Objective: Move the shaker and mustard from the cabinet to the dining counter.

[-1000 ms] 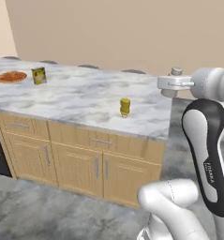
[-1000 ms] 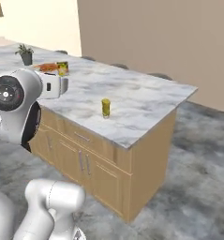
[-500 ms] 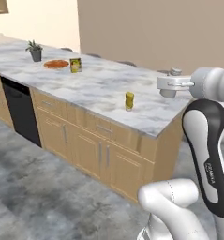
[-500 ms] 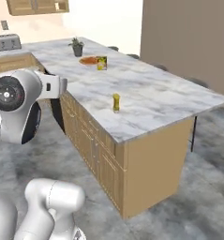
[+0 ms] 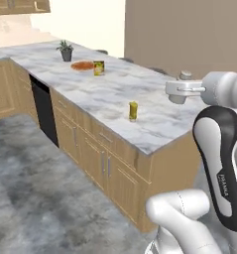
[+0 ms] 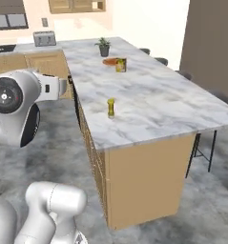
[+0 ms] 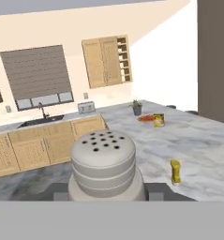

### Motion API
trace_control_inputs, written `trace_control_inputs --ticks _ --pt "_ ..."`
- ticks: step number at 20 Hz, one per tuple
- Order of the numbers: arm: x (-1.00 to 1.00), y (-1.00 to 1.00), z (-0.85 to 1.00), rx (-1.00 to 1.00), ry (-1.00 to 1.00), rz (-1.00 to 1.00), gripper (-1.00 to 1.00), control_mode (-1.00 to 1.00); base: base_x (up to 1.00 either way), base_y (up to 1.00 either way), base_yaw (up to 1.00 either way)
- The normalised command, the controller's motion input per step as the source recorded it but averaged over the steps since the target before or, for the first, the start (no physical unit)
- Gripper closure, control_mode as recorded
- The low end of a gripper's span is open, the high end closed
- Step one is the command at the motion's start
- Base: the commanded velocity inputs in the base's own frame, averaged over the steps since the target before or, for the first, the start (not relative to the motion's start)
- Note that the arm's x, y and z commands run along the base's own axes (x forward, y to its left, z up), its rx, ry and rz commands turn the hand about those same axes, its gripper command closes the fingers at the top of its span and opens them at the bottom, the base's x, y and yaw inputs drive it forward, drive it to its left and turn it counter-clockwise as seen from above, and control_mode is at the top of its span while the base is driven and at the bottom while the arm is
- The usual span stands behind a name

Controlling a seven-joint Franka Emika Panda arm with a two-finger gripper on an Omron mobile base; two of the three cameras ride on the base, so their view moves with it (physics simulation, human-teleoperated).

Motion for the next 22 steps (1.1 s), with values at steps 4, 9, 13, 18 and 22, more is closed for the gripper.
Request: trace_control_inputs --ticks 4,9,13,18,22 --pt "0.00 0.00 0.00 0.00 0.00 0.00 1.00 1.00 0.83 -1.00 0.35" --pt "0.00 0.00 0.00 0.00 0.00 0.00 1.00 1.00 0.58 -1.00 0.36" --pt "0.00 0.00 0.00 0.00 0.00 0.00 1.00 1.00 0.36 -1.00 0.37" --pt "0.00 0.00 0.00 0.00 0.00 0.00 1.00 1.00 0.43 -0.93 0.35" --pt "0.00 0.00 0.00 0.00 0.00 0.00 1.00 1.00 0.49 -0.20 0.26"
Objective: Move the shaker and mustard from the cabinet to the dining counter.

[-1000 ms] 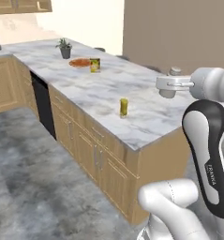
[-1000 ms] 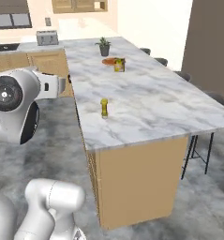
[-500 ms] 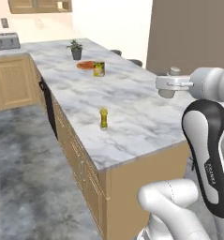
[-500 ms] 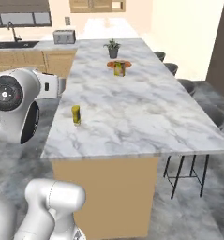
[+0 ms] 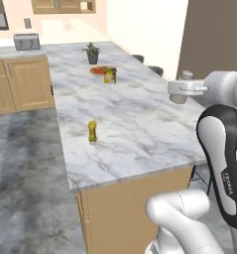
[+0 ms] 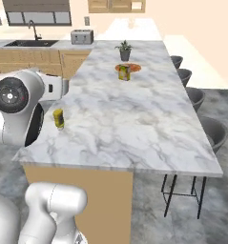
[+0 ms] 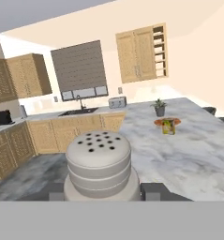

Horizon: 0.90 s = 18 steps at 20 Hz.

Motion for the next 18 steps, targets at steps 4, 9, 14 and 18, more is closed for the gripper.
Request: trace_control_inputs --ticks 4,9,14,18 --pt "0.00 0.00 0.00 0.00 0.00 0.00 1.00 1.00 0.66 0.00 0.14" --pt "0.00 0.00 0.00 0.00 0.00 0.00 1.00 1.00 0.66 0.00 0.08" --pt "0.00 0.00 0.00 0.00 0.00 0.00 1.00 1.00 0.53 -0.07 0.03" --pt "0.00 0.00 0.00 0.00 0.00 0.00 1.00 1.00 0.23 -0.03 0.00"
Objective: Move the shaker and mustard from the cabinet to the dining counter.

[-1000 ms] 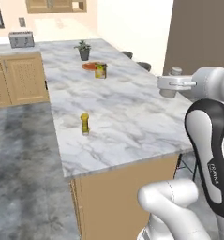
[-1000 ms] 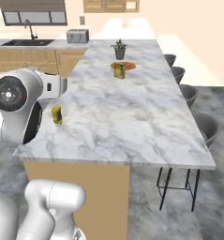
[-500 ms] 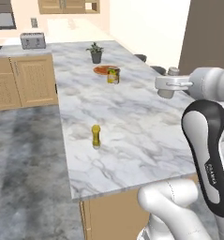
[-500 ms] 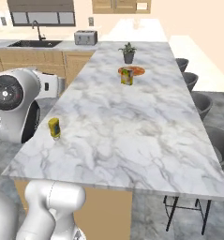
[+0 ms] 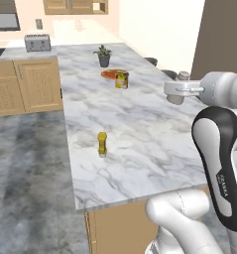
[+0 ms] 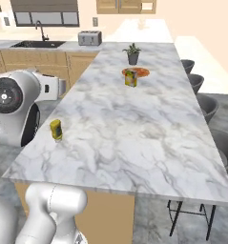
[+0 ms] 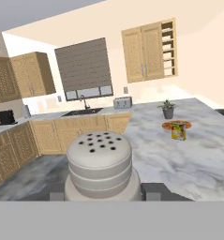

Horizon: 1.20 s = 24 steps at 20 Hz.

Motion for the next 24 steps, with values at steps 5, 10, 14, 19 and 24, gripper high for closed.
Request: trace_control_inputs --ticks 5,10,14,19,24 --pt "0.00 0.00 0.00 0.00 0.00 0.00 1.00 1.00 0.13 0.00 0.00" --pt "0.20 0.00 -0.10 0.00 0.06 0.03 1.00 -1.00 0.14 0.00 0.00" --pt "0.59 0.00 -0.35 -0.01 0.21 0.14 1.00 -1.00 0.00 0.00 0.00" --pt "0.61 0.00 -0.43 -0.02 0.22 0.18 1.00 -1.00 0.00 0.00 0.00" --pt "0.54 0.00 -0.59 -0.01 0.10 0.13 1.00 -1.00 0.00 0.00 0.00"
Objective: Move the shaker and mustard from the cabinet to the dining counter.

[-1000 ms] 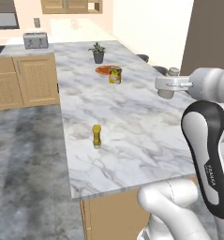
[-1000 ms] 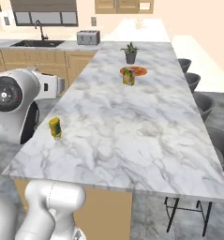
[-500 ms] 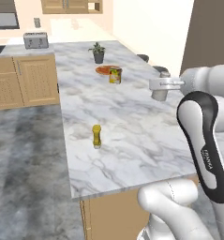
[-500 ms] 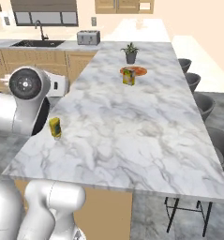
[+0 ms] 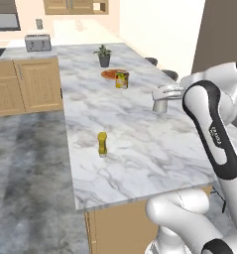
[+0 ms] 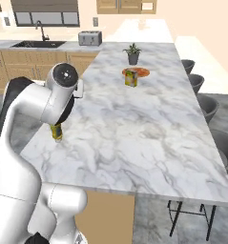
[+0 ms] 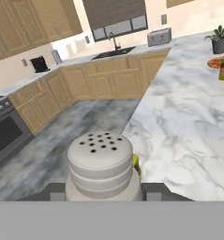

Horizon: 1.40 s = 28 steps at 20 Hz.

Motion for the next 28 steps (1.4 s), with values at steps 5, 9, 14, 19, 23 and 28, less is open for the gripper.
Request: trace_control_inputs --ticks 5,9,14,19,23,28 --pt "0.44 -0.02 -0.67 -0.10 0.01 0.14 1.00 -1.00 0.00 0.00 0.00" --pt "0.18 -0.21 -0.67 -0.12 -0.05 0.19 1.00 -1.00 0.00 0.00 0.00" --pt "0.02 -0.27 -0.64 -0.13 -0.11 0.24 1.00 -1.00 0.00 0.00 0.00" --pt "0.00 -0.09 -0.56 -0.10 -0.15 0.23 1.00 -1.00 0.00 0.00 0.00" --pt "0.00 0.00 -0.53 -0.11 -0.13 0.19 1.00 -1.00 0.00 0.00 0.00" --pt "0.00 0.00 -0.38 -0.06 -0.03 0.15 1.00 -1.00 0.00 0.00 0.00"
